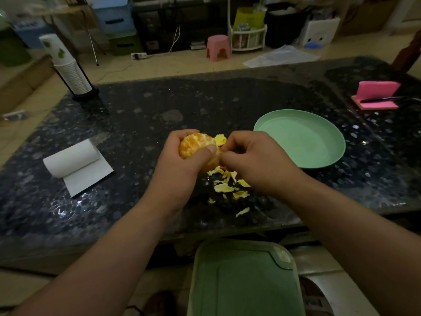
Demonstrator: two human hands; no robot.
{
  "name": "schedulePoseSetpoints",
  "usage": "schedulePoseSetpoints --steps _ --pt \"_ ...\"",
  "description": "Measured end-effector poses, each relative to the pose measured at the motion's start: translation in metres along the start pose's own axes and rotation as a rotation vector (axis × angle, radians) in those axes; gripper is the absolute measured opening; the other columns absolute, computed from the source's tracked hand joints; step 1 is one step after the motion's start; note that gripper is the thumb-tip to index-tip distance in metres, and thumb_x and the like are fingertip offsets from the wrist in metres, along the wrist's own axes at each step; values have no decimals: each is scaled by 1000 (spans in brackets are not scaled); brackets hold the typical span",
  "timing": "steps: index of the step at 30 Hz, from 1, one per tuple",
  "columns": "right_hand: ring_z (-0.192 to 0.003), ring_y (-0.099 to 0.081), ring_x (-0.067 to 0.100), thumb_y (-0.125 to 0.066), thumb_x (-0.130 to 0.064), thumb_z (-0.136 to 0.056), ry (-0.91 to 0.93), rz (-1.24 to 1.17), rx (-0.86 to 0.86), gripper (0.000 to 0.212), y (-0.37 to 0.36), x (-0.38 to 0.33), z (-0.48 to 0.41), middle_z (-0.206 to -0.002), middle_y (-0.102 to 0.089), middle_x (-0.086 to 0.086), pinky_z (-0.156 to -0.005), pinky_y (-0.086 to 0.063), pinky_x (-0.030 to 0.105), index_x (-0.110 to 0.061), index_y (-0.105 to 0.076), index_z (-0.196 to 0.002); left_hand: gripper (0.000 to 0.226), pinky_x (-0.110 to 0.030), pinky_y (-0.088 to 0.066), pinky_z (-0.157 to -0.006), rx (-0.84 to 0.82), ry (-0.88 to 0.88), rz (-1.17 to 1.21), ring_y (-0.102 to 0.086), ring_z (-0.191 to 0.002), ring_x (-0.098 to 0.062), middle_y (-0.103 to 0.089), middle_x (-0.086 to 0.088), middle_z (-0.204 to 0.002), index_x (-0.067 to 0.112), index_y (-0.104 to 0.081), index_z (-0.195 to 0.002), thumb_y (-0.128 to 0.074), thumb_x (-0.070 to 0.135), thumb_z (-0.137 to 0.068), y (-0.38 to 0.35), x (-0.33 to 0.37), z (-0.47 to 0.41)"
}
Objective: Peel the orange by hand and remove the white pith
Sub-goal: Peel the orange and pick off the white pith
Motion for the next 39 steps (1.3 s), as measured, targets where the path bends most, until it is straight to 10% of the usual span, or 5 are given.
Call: schedulePoseSetpoints --steps 4,20,39 --pt "-88 -72 41 -72 -16 -92 -35 -128 -95 10 5 -3 3 -83 -76 8 -71 -60 59 -17 -73 -82 35 -36 -62 -81 -84 139 166 -71 -104 -24 -68 -10 -125 21 -63 -127 -74 21 -94 5 2 -4" --pt "-77 -61 20 -59 2 -94 -125 -486 -255 13 11 2 -1 -87 -70 13 -64 -56 29 -8 -64 -86 64 -37 -63 -69 -198 345 501 -77 -95 -28 -76 -17 -118 5 -61 -136 -70 28 -77 14 4 -4" --pt "-69 -65 13 -59 2 -96 -171 -579 -254 19 17 20 -15 -82 -72 9 -64 -54 29 -12 -61 -82 66 -25 -56 -59 -399 398 793 -65 -80 -23 -67 -17 -110 4 -60 -131 -60 46 -80 30 4 -6"
Point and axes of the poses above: each hand's wrist, its own z-axis away from the middle knuckle, its own y-axis out of the back of the hand, x = y × z, the point moved 1 cm from there along -z, towards the middle knuckle
